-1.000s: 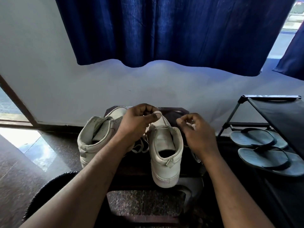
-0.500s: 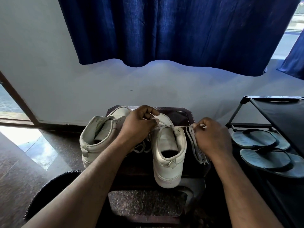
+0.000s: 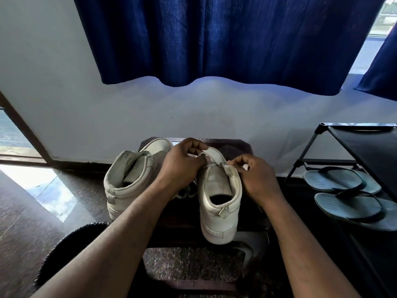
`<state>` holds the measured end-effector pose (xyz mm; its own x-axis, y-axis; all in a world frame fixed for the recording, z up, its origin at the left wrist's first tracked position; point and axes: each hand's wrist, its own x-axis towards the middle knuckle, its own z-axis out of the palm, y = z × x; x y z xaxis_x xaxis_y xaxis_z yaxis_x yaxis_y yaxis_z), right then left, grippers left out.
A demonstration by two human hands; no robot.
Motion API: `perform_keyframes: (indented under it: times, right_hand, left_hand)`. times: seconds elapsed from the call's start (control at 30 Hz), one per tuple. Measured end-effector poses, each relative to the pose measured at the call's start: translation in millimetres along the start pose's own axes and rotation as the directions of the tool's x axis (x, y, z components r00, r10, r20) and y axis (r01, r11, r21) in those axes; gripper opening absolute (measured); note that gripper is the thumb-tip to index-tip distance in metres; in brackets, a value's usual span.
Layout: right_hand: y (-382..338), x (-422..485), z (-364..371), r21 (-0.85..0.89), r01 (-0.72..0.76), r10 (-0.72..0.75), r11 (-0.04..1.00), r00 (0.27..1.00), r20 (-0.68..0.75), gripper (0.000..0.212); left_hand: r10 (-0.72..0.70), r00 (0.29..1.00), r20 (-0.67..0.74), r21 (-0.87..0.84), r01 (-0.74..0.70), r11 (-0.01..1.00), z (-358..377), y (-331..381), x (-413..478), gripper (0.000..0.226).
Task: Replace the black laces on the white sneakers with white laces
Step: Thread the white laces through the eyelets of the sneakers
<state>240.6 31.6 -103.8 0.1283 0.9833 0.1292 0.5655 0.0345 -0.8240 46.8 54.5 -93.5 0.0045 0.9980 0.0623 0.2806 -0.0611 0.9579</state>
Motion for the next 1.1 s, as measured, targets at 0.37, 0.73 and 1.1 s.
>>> perform_keyframes:
  times: [0.37,0.73,1.1]
  right_hand:
    - [-3.2,-0.4,1.8,0.008,-0.057,0.058,0.998,0.997,-0.05,0.025]
    - [-0.4,-1.5,-3.1,-0.091,-0.151,0.12,0.984,0.952,-0.282,0.022]
    - [-1.8,-1.7,-0.4,0.025,-0.095,0.097,0.995,0.988,-0.117,0.01]
  left_hand:
    - [-0.071,0.997,0.019,0.256,0.064,0.964,-9.8,-4.3,-5.1,0.023]
    - [-0.086,0.993,0.083,0.397,0.046,0.917,-11.2,2.6,-11.8,0.018]
    - [-0.03,0.998,0.061,0.393,0.003,0.919,-16.0,4.3,-8.5,0.014]
